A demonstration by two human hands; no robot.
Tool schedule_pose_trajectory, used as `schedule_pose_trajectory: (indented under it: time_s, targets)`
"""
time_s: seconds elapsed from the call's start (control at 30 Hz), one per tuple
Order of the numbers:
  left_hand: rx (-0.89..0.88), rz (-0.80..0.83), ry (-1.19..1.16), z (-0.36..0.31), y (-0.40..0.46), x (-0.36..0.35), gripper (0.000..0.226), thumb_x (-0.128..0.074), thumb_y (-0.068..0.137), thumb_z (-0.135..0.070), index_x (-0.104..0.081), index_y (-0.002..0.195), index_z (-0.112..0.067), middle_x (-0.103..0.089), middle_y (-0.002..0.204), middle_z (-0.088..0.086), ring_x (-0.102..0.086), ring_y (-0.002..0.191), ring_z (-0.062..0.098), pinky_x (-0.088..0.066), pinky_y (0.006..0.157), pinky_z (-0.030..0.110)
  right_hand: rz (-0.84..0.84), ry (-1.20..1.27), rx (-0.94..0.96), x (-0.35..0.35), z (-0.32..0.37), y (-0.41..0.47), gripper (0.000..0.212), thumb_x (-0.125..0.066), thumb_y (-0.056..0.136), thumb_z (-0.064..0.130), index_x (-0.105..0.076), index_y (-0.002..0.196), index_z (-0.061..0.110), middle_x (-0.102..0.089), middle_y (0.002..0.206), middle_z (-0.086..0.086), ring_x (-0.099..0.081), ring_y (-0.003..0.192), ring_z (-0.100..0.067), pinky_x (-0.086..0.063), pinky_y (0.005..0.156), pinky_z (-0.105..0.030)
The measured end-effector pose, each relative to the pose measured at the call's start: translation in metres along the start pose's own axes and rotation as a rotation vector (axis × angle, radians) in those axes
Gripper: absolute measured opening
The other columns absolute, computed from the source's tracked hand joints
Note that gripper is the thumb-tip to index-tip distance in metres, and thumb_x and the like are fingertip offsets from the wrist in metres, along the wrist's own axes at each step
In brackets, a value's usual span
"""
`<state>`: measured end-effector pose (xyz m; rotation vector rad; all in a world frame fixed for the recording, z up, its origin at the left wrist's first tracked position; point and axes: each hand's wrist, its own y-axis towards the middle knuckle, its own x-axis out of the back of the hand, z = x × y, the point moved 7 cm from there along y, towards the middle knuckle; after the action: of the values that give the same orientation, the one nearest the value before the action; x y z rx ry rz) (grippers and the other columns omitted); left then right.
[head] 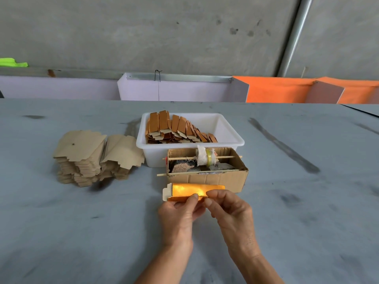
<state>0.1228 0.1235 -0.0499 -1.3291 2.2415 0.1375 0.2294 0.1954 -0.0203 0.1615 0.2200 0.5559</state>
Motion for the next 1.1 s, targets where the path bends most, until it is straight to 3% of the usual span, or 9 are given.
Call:
schedule_pose_trajectory:
  time_s: [0.27, 0.77, 1.1]
  targets:
    - [0.021, -0.017, -0.016, 0.002, -0.003, 0.005, 0.009, -0.059, 0.082, 0.013, -0.064, 0.089, 0.010, -0.068, 0.086, 0.028, -0.066, 0.079, 0.041, -0.059, 0.058, 0.033, 0.035, -0.031, -0.021, -0.009, -0.005, -0.005, 0.019, -0.068, 0.079, -0.005, -0.073, 0.083, 0.013, -0.067, 0.062, 0.001, -0.055, 0.058, -0.003, -0.045, 0.060, -0.015]
    - [0.018, -0.040, 0.006, -0.001, -0.006, 0.007, 0.011, -0.062, 0.080, 0.012, -0.064, 0.078, 0.002, -0.068, 0.072, 0.016, -0.066, 0.063, 0.026, -0.056, 0.052, 0.026, 0.075, -0.102, -0.064, -0.012, -0.004, -0.006, 0.026, -0.066, 0.081, -0.007, -0.073, 0.086, 0.018, -0.065, 0.057, 0.005, -0.056, 0.054, 0.001, -0.045, 0.056, -0.010]
    - [0.044, -0.035, 0.013, 0.001, -0.005, 0.006, 0.014, -0.060, 0.081, 0.011, -0.064, 0.076, -0.001, -0.068, 0.072, 0.014, -0.065, 0.064, 0.026, -0.057, 0.054, 0.027, 0.086, -0.146, -0.121, -0.010, -0.013, -0.002, 0.024, -0.069, 0.080, -0.003, -0.073, 0.090, 0.018, -0.065, 0.058, 0.001, -0.055, 0.056, -0.002, -0.044, 0.055, -0.012]
